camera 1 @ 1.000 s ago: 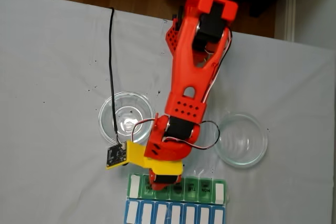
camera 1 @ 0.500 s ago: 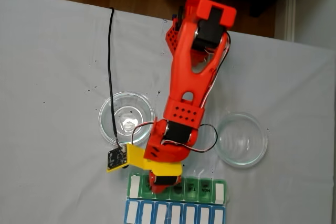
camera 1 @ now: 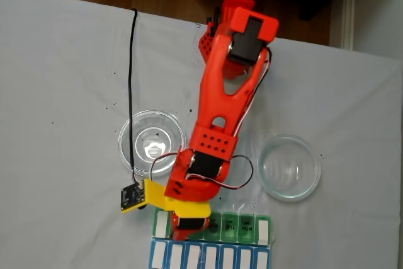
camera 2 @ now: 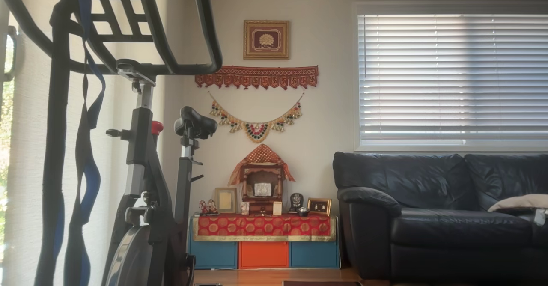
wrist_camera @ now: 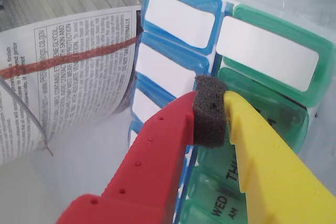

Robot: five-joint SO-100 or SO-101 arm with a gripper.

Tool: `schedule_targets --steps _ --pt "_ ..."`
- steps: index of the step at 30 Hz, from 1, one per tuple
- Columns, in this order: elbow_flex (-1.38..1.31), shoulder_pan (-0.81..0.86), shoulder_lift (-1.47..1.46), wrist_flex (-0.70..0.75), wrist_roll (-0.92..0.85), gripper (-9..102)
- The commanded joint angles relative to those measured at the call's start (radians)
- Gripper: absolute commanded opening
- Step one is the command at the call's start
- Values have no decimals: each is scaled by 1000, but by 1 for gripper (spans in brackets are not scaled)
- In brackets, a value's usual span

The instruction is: Sort medicines into box.

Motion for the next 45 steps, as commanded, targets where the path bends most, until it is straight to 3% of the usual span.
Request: schedule_targets --steps 1,13,29,36,45 --pt "-28 0 -25 54 -23 1" --pt "-52 -23 32 100 -23 1" --pt "115 -25 443 -160 92 1" --pt "107 -20 414 -146 80 1" --pt "8 -20 218 25 -14 1"
